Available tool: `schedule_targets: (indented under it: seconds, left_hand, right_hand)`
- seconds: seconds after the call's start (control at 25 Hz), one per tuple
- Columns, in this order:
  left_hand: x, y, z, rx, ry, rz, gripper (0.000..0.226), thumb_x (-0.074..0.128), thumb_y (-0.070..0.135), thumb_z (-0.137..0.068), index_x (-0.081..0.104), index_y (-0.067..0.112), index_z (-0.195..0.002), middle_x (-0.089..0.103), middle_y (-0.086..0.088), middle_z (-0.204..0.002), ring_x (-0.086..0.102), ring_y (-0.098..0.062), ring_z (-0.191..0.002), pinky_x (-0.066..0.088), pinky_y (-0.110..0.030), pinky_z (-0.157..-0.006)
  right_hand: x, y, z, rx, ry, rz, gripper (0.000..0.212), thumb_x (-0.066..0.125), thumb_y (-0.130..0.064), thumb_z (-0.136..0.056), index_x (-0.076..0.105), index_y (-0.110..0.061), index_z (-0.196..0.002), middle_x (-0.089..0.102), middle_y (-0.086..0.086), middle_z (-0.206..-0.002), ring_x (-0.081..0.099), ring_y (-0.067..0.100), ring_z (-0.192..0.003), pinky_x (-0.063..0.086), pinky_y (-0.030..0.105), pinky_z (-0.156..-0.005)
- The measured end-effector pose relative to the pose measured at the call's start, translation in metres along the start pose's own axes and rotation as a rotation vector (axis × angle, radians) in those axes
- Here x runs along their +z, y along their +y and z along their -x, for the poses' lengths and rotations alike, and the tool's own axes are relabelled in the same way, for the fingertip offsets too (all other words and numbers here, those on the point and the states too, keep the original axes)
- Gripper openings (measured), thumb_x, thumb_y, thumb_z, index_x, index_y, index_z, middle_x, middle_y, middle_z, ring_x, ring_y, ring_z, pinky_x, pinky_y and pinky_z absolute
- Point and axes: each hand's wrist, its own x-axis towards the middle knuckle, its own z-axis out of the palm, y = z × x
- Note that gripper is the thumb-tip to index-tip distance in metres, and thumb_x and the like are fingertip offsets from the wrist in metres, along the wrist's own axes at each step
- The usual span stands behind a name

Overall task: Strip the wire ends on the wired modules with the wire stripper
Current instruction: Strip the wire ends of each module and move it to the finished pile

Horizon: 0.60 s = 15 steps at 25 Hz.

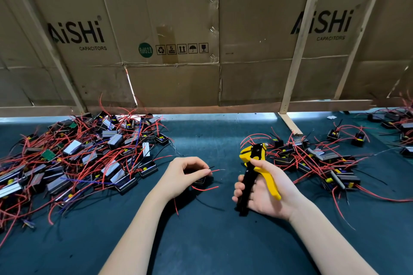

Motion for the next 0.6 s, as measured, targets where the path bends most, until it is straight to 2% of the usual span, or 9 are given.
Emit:
schedule_targets:
  seconds: [0.08, 0.28, 0.6]
  left_hand:
    - [0.0008, 0.0005, -0.0007, 0.01, 0.008, -0.023, 0.007, 0.069, 0.015, -0.09, 0.074, 0.015, -0.085, 0.076, -0.002, -0.087, 0.072, -0.021, -0.084, 0.056, -0.037, -0.079]
    - [0.0064, 0.0042, -0.0009, 0.043, 0.002, -0.05, 0.013, 0.065, 0.013, -0.092, 0.072, 0.016, -0.082, 0.075, 0.0, -0.083, 0.069, -0.01, -0.079, 0.053, -0.024, -0.078]
    - [0.0102, 0.0051, -0.0019, 0.058, 0.072, -0.103, 0.015, 0.064, 0.015, -0.094, 0.07, 0.015, -0.081, 0.074, 0.002, -0.079, 0.064, -0.007, -0.071, 0.052, -0.03, -0.075]
  right_hand:
    - [-0.0002, -0.0005, 0.0015, 0.056, -0.09, 0.071, 0.042, 0.06, -0.043, -0.078, 0.053, -0.003, -0.084, 0.051, 0.015, -0.073, 0.054, 0.03, -0.065, 0.05, 0.043, -0.073]
    - [-0.0061, -0.0047, 0.0028, 0.175, -0.343, 0.302, 0.046, 0.048, -0.049, -0.086, 0.052, -0.004, -0.085, 0.05, 0.013, -0.074, 0.053, 0.029, -0.066, 0.05, 0.041, -0.073]
    - [-0.0026, -0.006, 0.0036, 0.198, -0.375, 0.376, 0.047, 0.052, -0.053, -0.086, 0.053, -0.006, -0.084, 0.049, 0.009, -0.07, 0.051, 0.026, -0.063, 0.05, 0.038, -0.071]
